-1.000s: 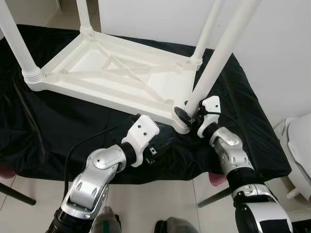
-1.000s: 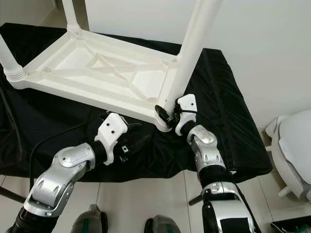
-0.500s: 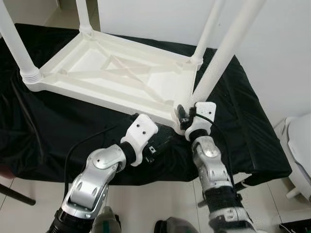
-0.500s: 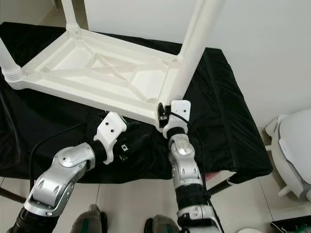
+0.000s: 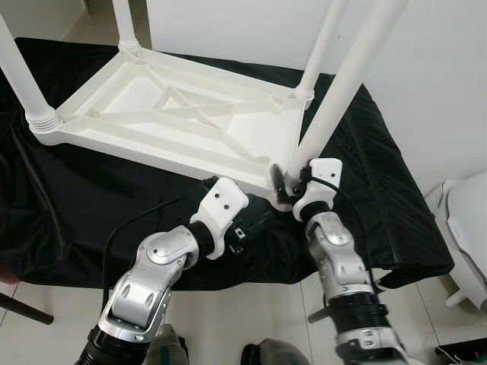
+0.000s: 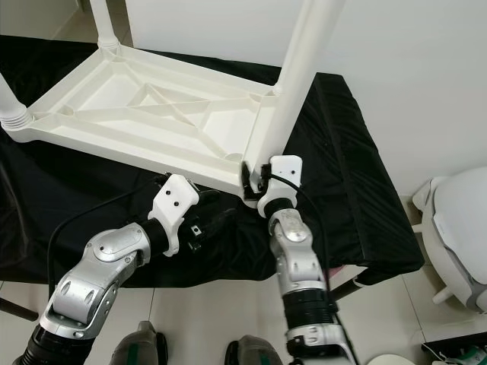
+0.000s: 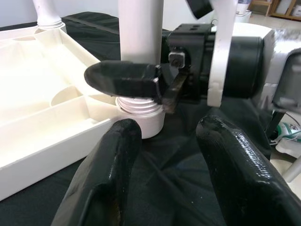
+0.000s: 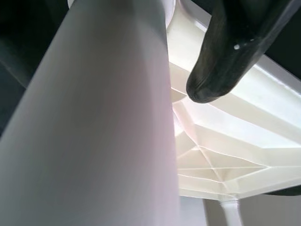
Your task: Building children table
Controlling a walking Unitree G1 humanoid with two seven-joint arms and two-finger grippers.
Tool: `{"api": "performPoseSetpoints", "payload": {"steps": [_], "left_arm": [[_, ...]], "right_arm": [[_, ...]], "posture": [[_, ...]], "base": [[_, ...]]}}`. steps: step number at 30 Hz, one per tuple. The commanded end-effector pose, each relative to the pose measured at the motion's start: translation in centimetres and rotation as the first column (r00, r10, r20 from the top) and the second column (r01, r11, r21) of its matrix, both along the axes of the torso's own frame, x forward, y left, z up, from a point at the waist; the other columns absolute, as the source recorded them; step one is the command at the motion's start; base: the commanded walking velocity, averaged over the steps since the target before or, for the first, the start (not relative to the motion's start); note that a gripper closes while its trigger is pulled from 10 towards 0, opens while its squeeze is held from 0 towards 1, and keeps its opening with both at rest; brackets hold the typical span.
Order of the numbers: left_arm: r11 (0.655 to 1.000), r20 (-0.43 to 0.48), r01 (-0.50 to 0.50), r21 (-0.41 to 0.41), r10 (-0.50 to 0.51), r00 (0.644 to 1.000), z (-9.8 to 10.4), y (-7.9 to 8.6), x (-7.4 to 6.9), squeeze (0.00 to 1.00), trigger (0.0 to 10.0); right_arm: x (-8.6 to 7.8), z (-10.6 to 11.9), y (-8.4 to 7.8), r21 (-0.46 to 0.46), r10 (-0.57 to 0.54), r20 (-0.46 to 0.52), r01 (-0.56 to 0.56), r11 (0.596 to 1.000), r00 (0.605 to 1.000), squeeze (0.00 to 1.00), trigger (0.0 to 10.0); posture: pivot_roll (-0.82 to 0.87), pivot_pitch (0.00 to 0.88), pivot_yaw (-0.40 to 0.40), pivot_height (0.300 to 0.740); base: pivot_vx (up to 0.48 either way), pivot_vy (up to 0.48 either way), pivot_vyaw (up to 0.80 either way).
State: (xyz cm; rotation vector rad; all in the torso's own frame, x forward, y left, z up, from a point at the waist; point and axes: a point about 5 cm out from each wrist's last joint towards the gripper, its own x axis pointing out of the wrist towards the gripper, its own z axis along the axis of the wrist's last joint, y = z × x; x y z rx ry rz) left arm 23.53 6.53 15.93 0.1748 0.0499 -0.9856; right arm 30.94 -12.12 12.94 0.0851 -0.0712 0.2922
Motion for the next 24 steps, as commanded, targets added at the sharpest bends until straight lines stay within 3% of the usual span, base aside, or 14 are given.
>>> {"api": "performPoseSetpoints", "payload": {"steps": [1, 5, 8, 14, 17, 24], "left_arm": [[0.996, 0.01, -0.089, -0.001, 0.089, 0.996, -0.1, 0.2, 0.4, 0.0, 10.0], [0.997, 0.012, -0.083, 0.0, 0.083, 0.997, 0.0, 0.1, 0.4, 0.0, 10.0], [0.997, 0.018, -0.077, 0.002, 0.077, 0.997, 0.1, 0.1, 0.6, 0.0, 10.0], [0.997, 0.021, -0.078, 0.002, 0.078, 0.997, 0.2, 0.2, 0.7, 0.0, 10.0], [0.996, 0.026, -0.09, 0.002, 0.09, 0.996, 0.3, 0.3, 0.6, 0.0, 10.0], [0.994, 0.026, -0.111, -0.002, 0.111, 0.993, 0.3, 0.5, 0.5, 0.0, 10.0]], "right_arm": [[0.3, 0.3, -0.5, -0.009, 0.076, 0.004, -0.076, 0.997, 0.997, 0.0, 10.0], [1.2, 0.8, -2.0, -0.058, 0.207, 0.009, -0.206, 0.977, 0.978, 0.0, 10.0], [1.9, 0.6, -2.9, -0.089, 0.38, -0.036, -0.382, 0.92, 0.924, 0.0, 10.0], [2.3, 0.2, -3.1, -0.104, 0.429, -0.073, -0.435, 0.894, 0.9, 0.0, 10.0], [3.2, -0.3, -3.0, -0.175, 0.476, -0.125, -0.491, 0.853, 0.871, 0.0, 10.0], [3.7, -0.7, -2.6, -0.172, 0.52, -0.151, -0.54, 0.824, 0.841, 0.0, 10.0]], "posture": [[-0.02, 0.017, -0.102, 0.74], [-0.02, 0.013, -0.095, 0.74], [-0.02, 0.008, -0.089, 0.74], [-0.01, 0.007, -0.09, 0.74], [0.01, 0.006, -0.098, 0.74], [0.03, 0.006, -0.114, 0.74]], "base": [[0.0, 0.0, 0.0], [0.0, 0.0, 0.0], [0.0, 0.0, 0.0], [0.0, 0.0, 0.0], [0.0, 0.0, 0.0], [0.0, 0.0, 0.0]]}}
